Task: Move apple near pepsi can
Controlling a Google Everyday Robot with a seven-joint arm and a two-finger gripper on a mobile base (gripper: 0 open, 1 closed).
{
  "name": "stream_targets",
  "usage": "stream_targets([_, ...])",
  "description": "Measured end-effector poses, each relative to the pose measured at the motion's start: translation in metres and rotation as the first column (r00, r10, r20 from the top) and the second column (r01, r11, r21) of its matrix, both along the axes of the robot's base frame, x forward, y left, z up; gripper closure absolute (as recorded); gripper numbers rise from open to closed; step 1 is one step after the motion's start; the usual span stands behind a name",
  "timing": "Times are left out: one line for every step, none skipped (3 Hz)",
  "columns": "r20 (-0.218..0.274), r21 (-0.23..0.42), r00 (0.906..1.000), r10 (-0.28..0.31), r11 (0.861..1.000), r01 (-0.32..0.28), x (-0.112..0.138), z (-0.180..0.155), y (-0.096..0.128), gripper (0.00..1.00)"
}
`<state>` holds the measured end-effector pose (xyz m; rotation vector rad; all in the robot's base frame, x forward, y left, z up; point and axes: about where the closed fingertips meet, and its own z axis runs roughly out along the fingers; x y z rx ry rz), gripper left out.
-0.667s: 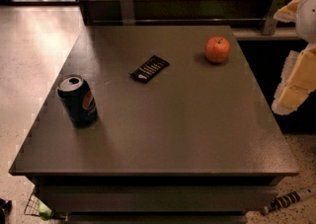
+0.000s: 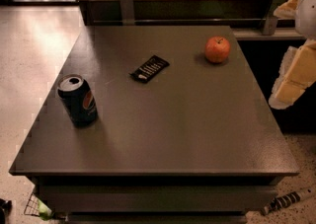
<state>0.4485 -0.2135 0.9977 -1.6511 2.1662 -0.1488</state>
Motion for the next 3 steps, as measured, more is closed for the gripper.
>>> stream_targets([0.049, 0.118, 0.9979, -0.042, 0.992, 0.036, 0.04, -0.005, -0.012, 0.0])
stream_targets([0.095, 0.324, 0.9877, -0.124, 0.942, 0.087, 0.092, -0.021, -0.025, 0.0])
stream_targets([0.121, 0.622, 0.9622, -0.244, 0.774, 0.118, 0.166, -0.048, -0.019, 0.0])
